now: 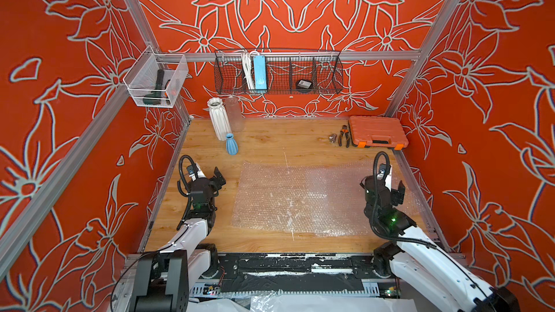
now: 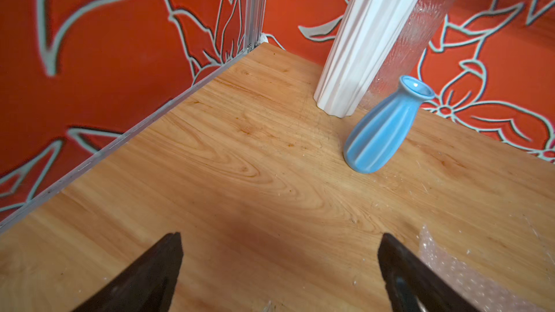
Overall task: Unwrap the vase from the bubble wrap
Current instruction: Reset both arms
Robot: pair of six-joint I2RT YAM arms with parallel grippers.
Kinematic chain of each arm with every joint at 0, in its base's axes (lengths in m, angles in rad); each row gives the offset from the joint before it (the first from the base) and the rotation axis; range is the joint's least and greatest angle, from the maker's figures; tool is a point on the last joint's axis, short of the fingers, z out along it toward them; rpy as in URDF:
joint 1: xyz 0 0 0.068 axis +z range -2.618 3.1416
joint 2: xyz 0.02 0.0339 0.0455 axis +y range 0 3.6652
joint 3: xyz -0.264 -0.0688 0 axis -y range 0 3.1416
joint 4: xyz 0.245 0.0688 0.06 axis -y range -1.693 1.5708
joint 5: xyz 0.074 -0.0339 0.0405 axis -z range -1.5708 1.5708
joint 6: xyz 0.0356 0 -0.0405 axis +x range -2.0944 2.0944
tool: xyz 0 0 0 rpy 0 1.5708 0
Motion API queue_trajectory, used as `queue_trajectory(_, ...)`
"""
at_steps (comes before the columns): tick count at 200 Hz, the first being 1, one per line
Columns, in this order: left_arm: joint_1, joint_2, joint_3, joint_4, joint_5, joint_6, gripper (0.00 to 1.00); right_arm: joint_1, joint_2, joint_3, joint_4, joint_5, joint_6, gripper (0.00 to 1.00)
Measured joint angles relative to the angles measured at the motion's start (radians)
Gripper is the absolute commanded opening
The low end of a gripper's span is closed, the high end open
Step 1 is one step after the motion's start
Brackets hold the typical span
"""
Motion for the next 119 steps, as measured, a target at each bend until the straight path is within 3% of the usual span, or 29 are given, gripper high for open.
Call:
queue_trajectory(31,-0.004,0.029,-0.055,0.093,0.078,0.026,0.99,-0.068,0.069,-0.042,0.143,-0.063,-0.038,0.84)
queue_trajectory(82,-0.014,0.149,-0.075,0.251,0.298,0.093,0.99,-0.179,0.169,-0.076,0.331,-0.207,-0.054,0.86)
queue_trajectory(119,-0.014,0.187,-0.063,0.31,0.356,0.123,0.99,-0.234,0.251,-0.076,0.434,-0.309,-0.055,0.87)
